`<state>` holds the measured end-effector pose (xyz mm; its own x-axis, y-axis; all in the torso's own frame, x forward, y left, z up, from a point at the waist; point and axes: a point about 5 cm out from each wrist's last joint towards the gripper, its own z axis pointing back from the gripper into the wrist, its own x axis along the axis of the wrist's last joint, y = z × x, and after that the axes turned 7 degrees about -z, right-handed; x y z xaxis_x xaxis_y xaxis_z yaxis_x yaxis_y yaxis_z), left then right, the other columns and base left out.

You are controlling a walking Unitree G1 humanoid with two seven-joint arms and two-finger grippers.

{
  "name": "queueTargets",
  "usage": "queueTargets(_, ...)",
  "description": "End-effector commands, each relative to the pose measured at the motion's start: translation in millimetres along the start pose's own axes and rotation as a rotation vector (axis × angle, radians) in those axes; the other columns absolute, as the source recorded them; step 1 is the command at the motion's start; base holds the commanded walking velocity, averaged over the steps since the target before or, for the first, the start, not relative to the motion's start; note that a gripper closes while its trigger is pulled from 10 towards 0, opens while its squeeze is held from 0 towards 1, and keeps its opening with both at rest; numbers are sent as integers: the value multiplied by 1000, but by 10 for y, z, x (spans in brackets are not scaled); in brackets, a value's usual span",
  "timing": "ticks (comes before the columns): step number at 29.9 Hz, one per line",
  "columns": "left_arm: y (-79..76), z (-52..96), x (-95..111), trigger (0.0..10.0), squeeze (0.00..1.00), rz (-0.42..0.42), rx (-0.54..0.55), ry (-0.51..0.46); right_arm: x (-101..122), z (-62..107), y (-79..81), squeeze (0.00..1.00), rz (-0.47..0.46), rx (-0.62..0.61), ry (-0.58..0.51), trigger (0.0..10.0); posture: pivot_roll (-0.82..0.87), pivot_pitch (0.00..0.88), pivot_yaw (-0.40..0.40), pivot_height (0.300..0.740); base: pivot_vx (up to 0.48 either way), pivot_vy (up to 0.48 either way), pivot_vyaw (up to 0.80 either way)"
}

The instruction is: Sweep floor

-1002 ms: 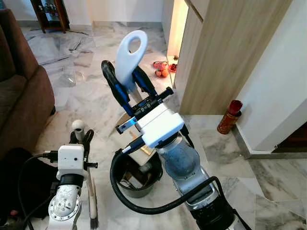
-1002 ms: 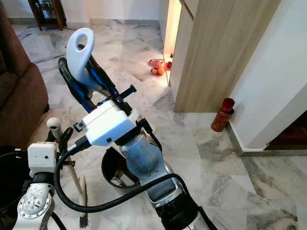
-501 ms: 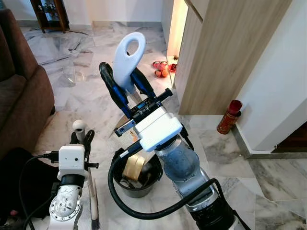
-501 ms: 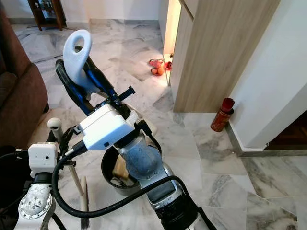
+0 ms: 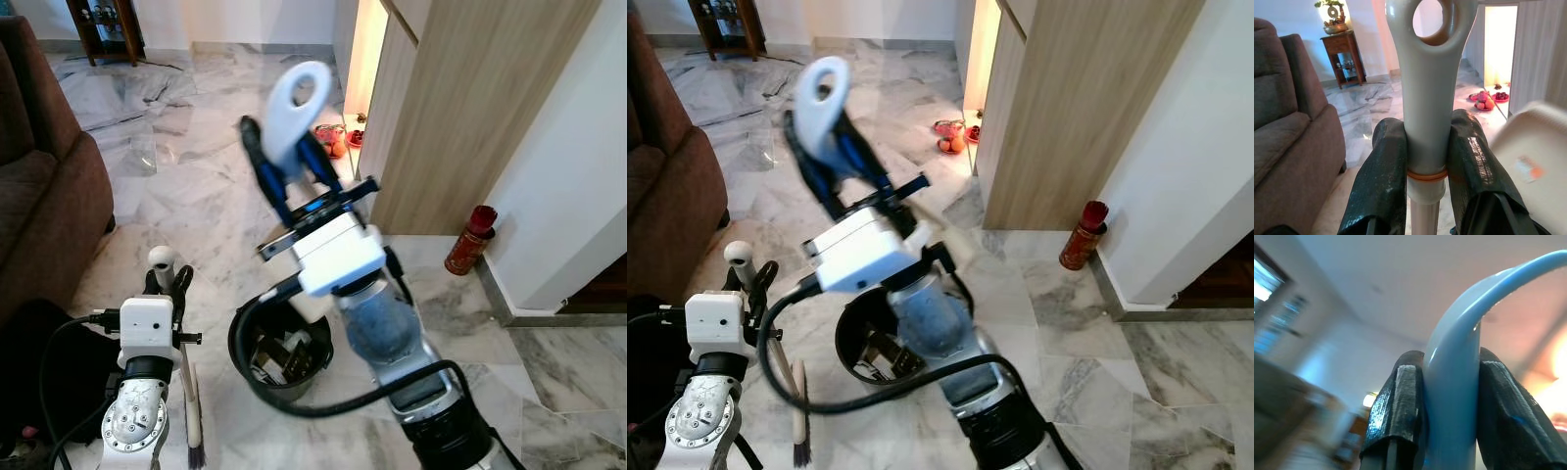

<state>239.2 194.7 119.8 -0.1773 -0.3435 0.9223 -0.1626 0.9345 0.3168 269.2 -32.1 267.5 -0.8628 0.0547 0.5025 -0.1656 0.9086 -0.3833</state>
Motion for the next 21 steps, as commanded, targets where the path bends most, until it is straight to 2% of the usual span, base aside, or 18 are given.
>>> queueTargets(1, 12, -3, 72, 10000, 39, -13, 5, -46, -42, -29, -323, 0, 147, -107, -1, 10000, 90, 104, -48, 740, 0, 0, 0)
queueTargets(2, 12, -3, 68, 10000, 35, -13, 5, -44, -152, 33, -434, 0, 214, -113, 48, 10000, 88, 105, -48, 740, 0, 0, 0)
queueTargets(3, 12, -3, 68, 10000, 35, -13, 5, -44, -152, 33, -434, 0, 214, -113, 48, 10000, 88, 105, -48, 740, 0, 0, 0)
queueTargets(6, 1, -4, 68, 10000, 35, -12, 1, -45, -397, 254, -672, 0, 273, -177, 170, 10000, 86, 108, -49, 740, 0, 0, 0)
queueTargets(7, 1, -4, 68, 10000, 35, -12, 1, -45, -397, 254, -672, 0, 273, -177, 170, 10000, 86, 108, -49, 740, 0, 0, 0)
queueTargets(8, 0, 0, 64, 10000, 35, -10, 1, -42, -491, 363, -734, 0, 318, -179, 223, 10000, 81, 109, -51, 740, 0, 0, 0)
queueTargets(9, 0, 0, 64, 10000, 35, -10, 1, -42, -491, 363, -734, 0, 318, -179, 223, 10000, 81, 109, -51, 740, 0, 0, 0)
queueTargets(10, -2, 3, 62, 10000, 35, -10, 0, -40, -555, 453, -787, 0, 354, -186, 262, 10000, 84, 113, -51, 740, 0, 0, 0)
queueTargets(14, 1, 7, 61, 10000, 35, -8, 0, -39, -717, 692, -871, 0, 354, -215, 372, 10000, 82, 116, -51, 740, 0, 0, 0)
queueTargets(18, -3, 6, 61, 10000, 35, -6, -3, -39, -949, 1066, -936, 0, 293, -309, 539, 10000, 81, 116, -50, 740, 0, 0, 0)
queueTargets(21, -5, 10, 60, 10000, 35, -5, -7, -38, -1009, 1188, -954, 0, 287, -334, 584, 10000, 83, 118, -49, 740, 0, 0, 0)
